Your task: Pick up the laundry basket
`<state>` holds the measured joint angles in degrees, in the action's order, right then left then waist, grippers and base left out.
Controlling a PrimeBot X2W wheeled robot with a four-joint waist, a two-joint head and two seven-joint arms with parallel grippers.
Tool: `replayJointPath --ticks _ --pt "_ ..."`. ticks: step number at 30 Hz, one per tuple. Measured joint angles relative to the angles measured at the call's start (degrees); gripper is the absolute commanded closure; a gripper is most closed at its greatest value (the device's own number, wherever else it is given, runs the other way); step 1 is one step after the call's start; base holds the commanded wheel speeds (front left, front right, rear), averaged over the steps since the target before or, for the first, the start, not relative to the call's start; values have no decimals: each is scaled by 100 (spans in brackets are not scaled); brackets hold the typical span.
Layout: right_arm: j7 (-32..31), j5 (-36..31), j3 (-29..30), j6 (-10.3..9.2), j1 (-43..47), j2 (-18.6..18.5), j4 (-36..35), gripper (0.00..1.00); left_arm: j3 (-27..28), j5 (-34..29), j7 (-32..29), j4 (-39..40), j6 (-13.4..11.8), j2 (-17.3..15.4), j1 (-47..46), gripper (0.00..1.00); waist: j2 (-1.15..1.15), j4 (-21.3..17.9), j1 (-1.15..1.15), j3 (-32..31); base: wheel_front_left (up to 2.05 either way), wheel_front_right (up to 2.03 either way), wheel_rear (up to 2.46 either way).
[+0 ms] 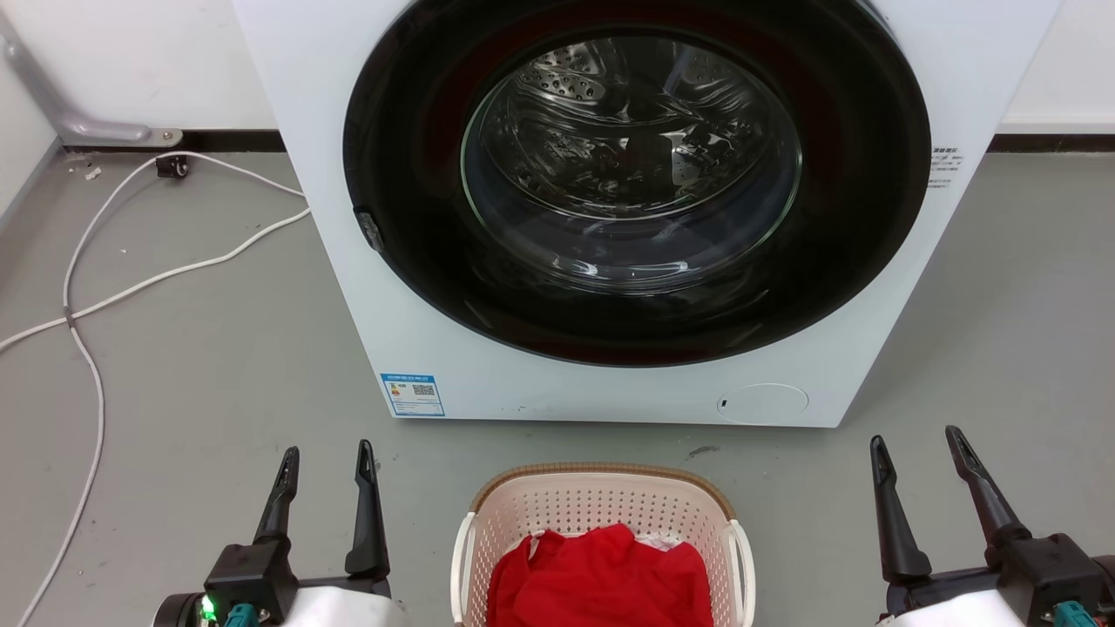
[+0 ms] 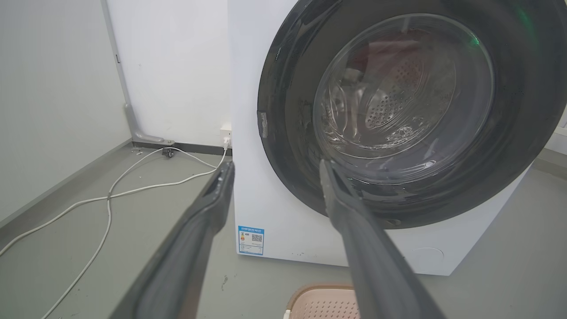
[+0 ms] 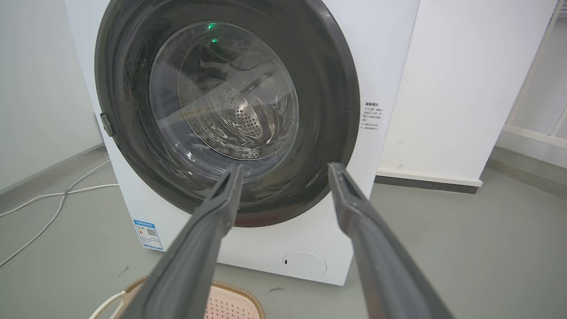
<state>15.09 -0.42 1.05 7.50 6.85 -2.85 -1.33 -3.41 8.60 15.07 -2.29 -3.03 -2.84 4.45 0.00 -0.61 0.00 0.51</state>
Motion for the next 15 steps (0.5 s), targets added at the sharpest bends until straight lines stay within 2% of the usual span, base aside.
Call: replayJointPath --ticks 9,15 --pt "0 -3 -24 0 -20 0 -5 0 38 57 0 -41 3 -1 -17 0 0 -10 0 78 0 0 0" --pt "0 -203 -54 1 -437 -1 166 0 120 22 1 -254 141 -1 -430 0 0 -25 0 299 0 0 0"
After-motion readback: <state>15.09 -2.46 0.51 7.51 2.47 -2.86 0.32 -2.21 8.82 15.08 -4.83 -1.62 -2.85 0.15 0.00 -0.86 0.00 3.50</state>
